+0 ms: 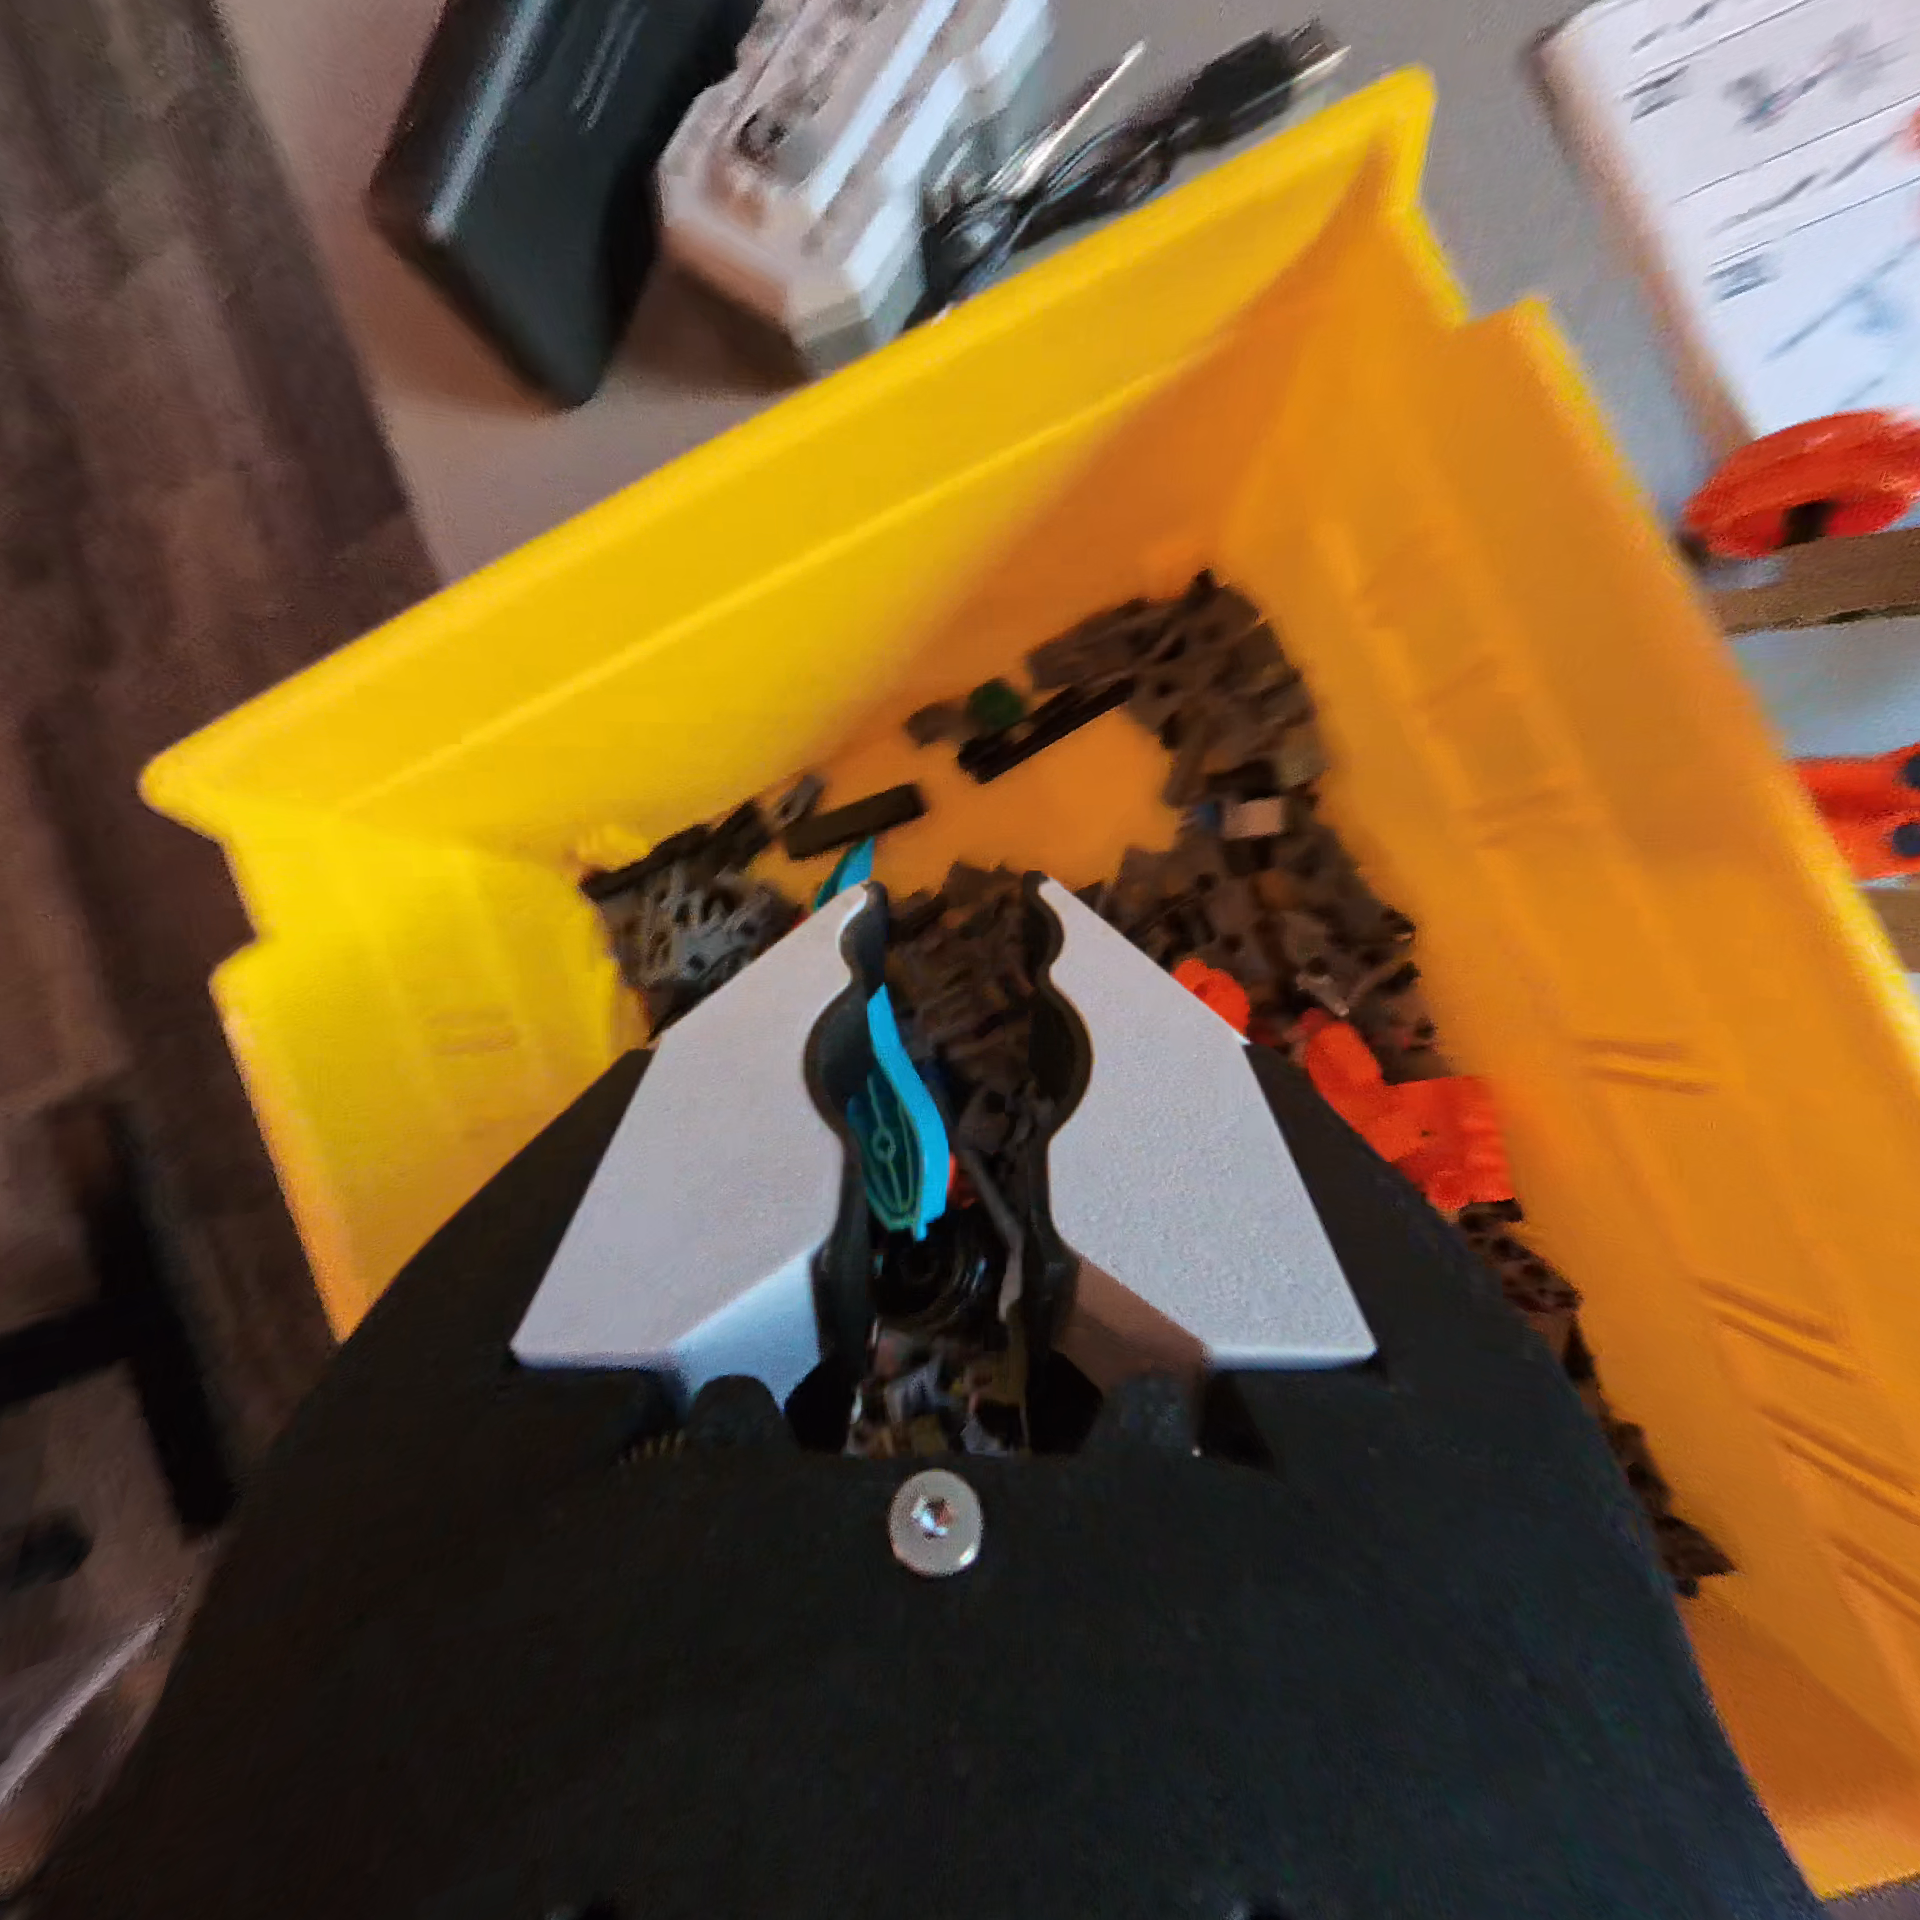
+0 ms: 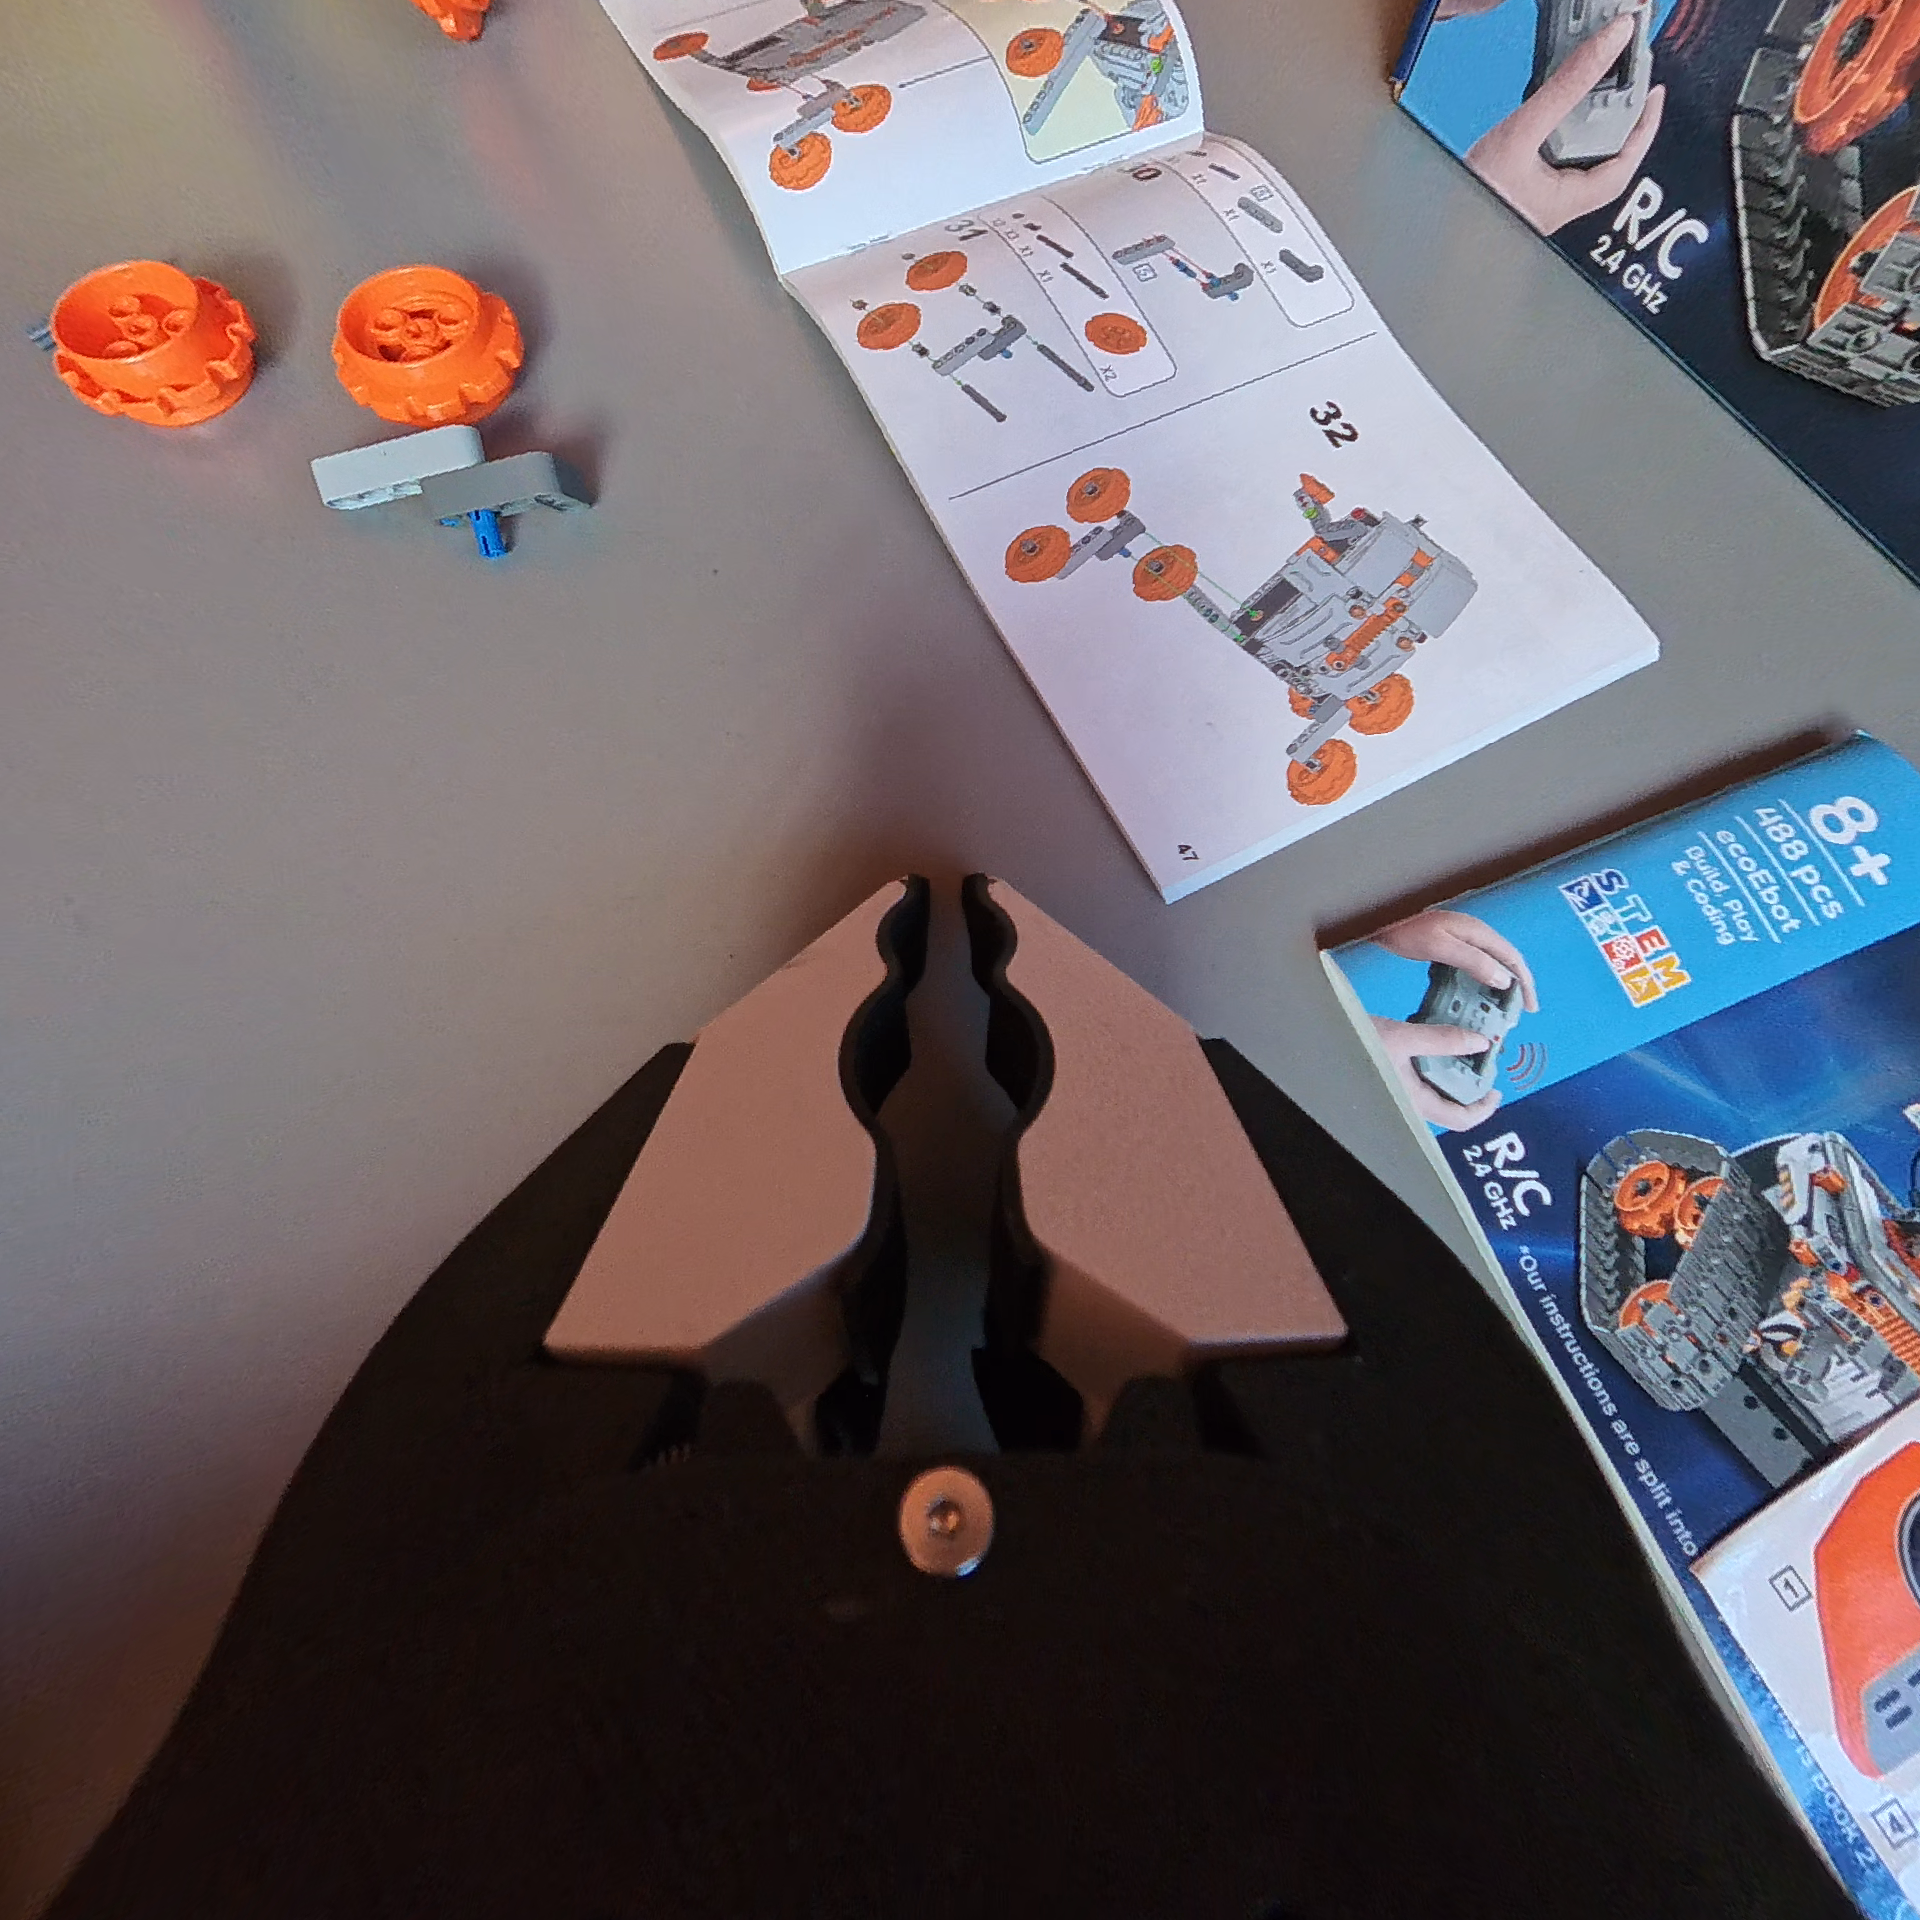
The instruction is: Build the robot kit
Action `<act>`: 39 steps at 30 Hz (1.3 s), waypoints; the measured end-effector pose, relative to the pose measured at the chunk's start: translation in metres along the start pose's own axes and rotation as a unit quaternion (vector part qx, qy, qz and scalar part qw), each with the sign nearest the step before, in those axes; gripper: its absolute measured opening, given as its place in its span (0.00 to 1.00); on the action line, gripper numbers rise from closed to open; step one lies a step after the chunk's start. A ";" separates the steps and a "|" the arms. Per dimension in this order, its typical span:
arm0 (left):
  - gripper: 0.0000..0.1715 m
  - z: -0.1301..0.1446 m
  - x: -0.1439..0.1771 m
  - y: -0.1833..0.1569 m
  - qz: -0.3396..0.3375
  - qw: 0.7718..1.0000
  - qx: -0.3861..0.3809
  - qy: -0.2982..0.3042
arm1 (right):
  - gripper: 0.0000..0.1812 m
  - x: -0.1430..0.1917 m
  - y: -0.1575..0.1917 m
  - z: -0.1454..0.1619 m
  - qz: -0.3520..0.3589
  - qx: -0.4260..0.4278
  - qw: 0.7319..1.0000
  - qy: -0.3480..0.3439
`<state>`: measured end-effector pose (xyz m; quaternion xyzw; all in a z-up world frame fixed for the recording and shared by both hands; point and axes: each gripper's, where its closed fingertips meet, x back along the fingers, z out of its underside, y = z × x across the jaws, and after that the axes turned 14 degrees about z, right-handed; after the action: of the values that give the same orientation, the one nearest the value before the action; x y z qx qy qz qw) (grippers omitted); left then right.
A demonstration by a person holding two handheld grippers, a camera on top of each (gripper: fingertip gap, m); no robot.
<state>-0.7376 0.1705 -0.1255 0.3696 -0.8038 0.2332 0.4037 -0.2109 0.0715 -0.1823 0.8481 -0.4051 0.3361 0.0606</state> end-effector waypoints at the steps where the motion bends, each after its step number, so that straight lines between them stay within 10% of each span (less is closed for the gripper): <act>1: 0.14 -0.004 -0.003 -0.002 0.017 1.000 -0.002 -0.003 | 0.05 0.000 0.000 0.000 0.000 -0.001 1.000 0.000; 11: 0.22 0.035 -0.017 -0.013 0.113 0.990 -0.008 0.086 | 0.05 0.000 -0.001 0.000 -0.001 -0.006 1.000 0.001; 18: 0.12 0.054 -0.020 0.020 0.006 0.990 -0.054 0.132 | 0.05 0.000 -0.001 0.000 -0.002 -0.008 1.000 0.002; 39: 0.07 0.083 -0.003 0.005 0.027 0.975 0.128 0.178 | 0.05 0.000 -0.002 0.000 0.006 -0.001 1.000 0.000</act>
<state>-0.7799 0.1186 -0.1750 0.3486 -0.6920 0.4076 0.4831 -0.2094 0.0728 -0.1821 0.8455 -0.4105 0.3361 0.0599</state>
